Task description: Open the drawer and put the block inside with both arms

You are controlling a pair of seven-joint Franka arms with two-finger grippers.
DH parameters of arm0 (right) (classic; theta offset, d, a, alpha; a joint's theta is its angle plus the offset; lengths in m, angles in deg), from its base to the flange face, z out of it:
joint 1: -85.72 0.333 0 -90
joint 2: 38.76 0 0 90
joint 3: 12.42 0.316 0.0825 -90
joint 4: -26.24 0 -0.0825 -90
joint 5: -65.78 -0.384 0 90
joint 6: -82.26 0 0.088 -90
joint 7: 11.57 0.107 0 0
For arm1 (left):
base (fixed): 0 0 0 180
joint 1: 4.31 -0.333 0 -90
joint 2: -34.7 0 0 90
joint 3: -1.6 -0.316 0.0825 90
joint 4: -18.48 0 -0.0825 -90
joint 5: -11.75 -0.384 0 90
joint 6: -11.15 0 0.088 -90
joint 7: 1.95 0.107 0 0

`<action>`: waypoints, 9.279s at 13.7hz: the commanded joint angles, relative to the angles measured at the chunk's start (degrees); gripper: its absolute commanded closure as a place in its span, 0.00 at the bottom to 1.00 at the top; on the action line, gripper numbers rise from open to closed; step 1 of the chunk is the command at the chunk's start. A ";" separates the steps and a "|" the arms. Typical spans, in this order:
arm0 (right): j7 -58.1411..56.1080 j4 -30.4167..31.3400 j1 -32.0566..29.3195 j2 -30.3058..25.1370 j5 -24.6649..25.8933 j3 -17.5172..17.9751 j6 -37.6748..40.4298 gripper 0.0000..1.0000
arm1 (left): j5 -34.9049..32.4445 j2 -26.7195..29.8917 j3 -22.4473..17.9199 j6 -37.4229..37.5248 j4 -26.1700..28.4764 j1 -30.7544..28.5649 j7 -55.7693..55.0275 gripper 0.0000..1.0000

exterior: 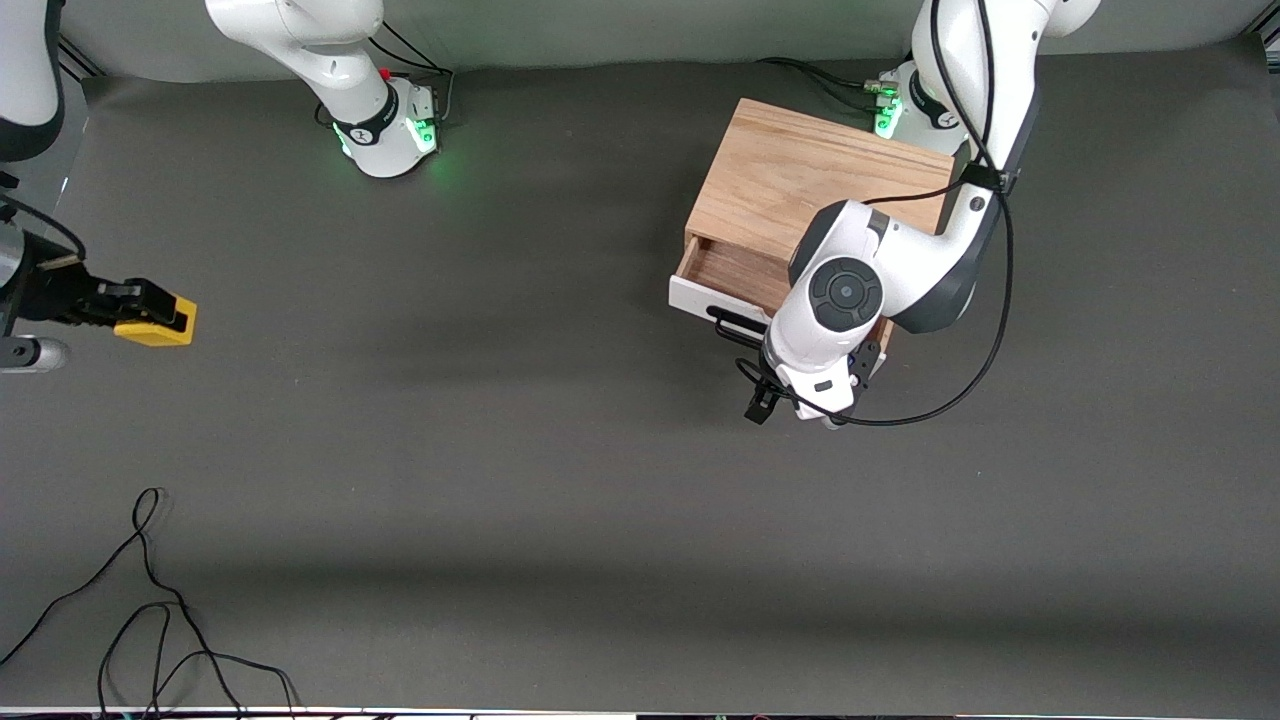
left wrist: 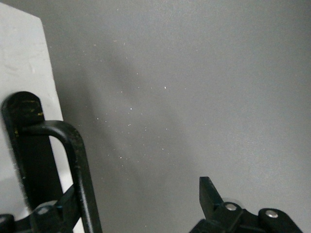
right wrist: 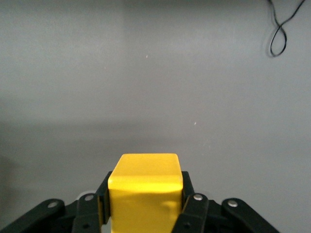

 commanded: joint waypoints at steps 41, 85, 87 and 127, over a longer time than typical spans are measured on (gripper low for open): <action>5.37 10.04 2.92 -5.91 2.88 -0.09 -5.65 0.69 | -3.26 16.55 -1.01 43.46 -16.60 -13.65 56.64 0.00; 76.92 -36.98 55.39 47.43 -0.11 0.17 -16.45 0.69 | -10.20 29.92 13.66 26.86 -1.39 -35.11 76.55 0.00; 77.01 -36.98 55.39 48.13 -0.19 0.26 -16.54 0.69 | -10.12 29.75 13.49 26.77 -2.18 -35.29 77.26 0.00; 5.22 -5.69 4.16 0.06 0.16 -3.16 2.88 0.00 | -8.54 28.16 7.07 30.02 -6.23 -35.55 91.94 0.00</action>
